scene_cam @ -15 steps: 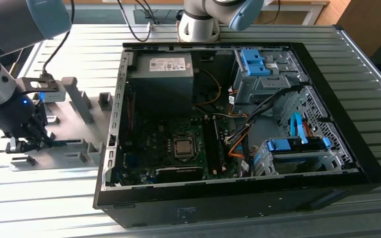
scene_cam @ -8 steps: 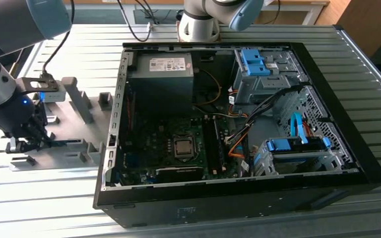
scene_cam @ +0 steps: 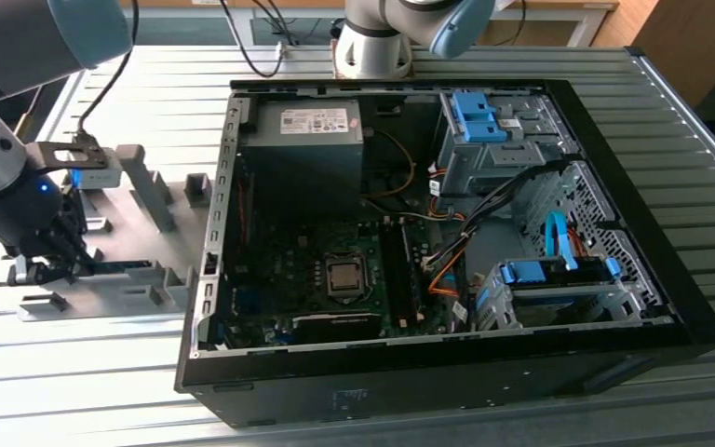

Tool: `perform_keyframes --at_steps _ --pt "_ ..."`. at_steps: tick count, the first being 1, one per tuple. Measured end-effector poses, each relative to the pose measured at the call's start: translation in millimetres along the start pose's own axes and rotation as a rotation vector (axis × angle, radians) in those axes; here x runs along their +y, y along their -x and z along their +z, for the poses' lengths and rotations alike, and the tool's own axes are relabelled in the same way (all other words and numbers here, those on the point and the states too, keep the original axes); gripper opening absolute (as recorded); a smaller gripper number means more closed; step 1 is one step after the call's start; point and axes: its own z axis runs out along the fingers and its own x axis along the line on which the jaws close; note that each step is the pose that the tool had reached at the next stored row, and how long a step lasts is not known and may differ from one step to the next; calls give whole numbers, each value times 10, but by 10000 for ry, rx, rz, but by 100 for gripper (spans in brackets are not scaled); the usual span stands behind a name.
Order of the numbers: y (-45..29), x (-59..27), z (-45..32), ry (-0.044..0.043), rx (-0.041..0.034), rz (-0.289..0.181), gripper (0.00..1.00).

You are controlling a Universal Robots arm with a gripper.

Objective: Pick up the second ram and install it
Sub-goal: 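Pick up the second ram and move it above second insertion slot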

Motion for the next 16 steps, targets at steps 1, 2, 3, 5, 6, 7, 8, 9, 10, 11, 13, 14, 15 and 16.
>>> perform_keyframes --at_steps 1,2,3,5,6,7,8,9,10,11,13,14,15,16 --pt "0 0 -13 0 0 0 14" --pt "0 0 -26 0 0 0 14" --pt "0 0 -38 0 0 0 14" --pt "1 0 -62 1 0 0 14" --pt "1 -1 -63 -1 -1 0 14" --pt "1 -1 -63 -1 -1 0 14" --pt "1 0 -67 0 0 0 14" --pt "1 0 -71 1 1 0 14" --pt "1 0 -72 0 0 0 14" --pt "1 0 -74 1 1 0 14" --pt "1 0 -79 2 1 0 14" --pt "1 0 -84 2 2 0 14" --pt "1 0 -88 1 1 0 14" --pt "1 0 -94 1 1 0 14"
